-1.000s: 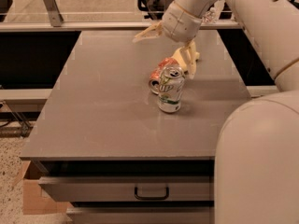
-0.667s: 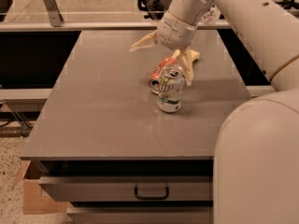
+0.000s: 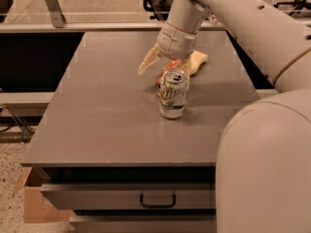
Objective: Place coke can upright
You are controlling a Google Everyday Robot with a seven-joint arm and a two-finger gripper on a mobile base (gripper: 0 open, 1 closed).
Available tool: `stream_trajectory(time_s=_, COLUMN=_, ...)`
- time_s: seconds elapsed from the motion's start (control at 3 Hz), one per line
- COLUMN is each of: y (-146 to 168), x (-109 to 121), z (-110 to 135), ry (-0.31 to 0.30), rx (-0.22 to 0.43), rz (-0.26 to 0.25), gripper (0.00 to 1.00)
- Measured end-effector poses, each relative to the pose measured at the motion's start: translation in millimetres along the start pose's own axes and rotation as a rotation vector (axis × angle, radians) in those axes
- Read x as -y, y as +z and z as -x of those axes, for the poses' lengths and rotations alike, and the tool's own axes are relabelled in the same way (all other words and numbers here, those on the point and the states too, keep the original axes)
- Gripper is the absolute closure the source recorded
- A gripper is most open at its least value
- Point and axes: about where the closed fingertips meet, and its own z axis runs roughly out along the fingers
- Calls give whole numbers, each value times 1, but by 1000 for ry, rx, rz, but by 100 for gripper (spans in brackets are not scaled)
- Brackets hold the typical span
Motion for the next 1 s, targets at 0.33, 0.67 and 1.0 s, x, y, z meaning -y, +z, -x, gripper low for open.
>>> stream_trajectory(time_s=0.33, y=-8, x=-7, z=-8, ry=49, rx=-79, rz=18, gripper=49)
stream_trajectory(time_s=0.67, y=-19, x=-11, z=-9, ry=58, rx=-136, rz=25, gripper=80)
stream_trajectory(time_s=1.0, y=-34, x=-9, z=-7, ry=66, rx=-186, rz=10, gripper=100)
